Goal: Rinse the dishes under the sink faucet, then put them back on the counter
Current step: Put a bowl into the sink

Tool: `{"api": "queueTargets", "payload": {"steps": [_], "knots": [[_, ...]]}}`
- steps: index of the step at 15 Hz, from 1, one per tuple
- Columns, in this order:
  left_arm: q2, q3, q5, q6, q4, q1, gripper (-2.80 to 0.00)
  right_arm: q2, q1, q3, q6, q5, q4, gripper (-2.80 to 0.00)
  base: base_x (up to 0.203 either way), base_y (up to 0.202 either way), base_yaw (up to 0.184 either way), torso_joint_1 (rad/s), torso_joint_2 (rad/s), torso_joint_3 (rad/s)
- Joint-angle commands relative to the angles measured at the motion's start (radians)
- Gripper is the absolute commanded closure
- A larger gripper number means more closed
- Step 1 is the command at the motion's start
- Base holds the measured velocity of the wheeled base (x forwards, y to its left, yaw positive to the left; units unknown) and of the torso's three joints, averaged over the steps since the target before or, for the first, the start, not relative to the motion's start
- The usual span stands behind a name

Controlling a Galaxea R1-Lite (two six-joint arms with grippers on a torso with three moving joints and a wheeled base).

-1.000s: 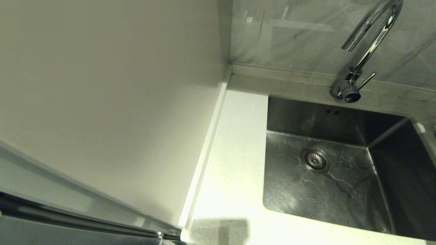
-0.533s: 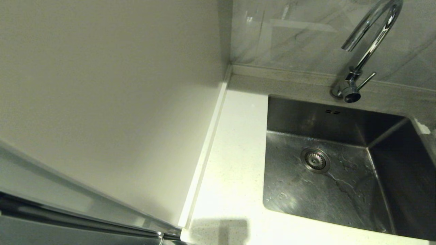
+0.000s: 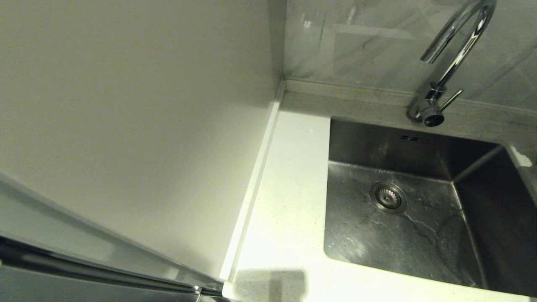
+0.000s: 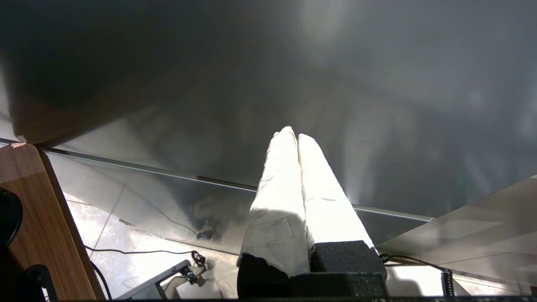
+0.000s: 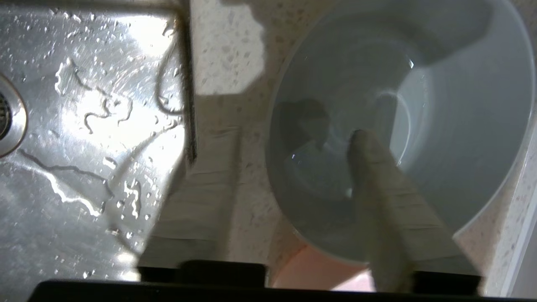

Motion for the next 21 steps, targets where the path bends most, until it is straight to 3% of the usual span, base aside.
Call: {"api": "queueTargets", "payload": {"steps": [1,8,13,18,21], "knots": [[0.0,0.003,0.0,0.0,0.0,0.0,0.0,0.006,0.0,0.0,-0.001,0.002,-0.007,0.0,0.0,0.0,0.0,0.0,0.0,0.0],[0.0,0.003,0.0,0.0,0.0,0.0,0.0,-0.005,0.007,0.001,0.001,0.009,-0.002,0.0,0.0,0.0,0.0,0.0,0.0,0.0],[0.0,0.003,0.0,0.0,0.0,0.0,0.0,-0.041,0.027,0.001,0.001,0.13,0.009,0.0,0.0,0.0,0.0,0.0,0.0,0.0],[0.0,0.003,0.0,0.0,0.0,0.0,0.0,-0.166,0.05,0.007,-0.007,0.233,0.175,0.0,0.0,0.0,0.0,0.0,0.0,0.0],[0.0,0.003,0.0,0.0,0.0,0.0,0.0,-0.256,0.061,0.051,-0.064,0.279,0.308,0.0,0.0,0.0,0.0,0.0,0.0,0.0]]}}
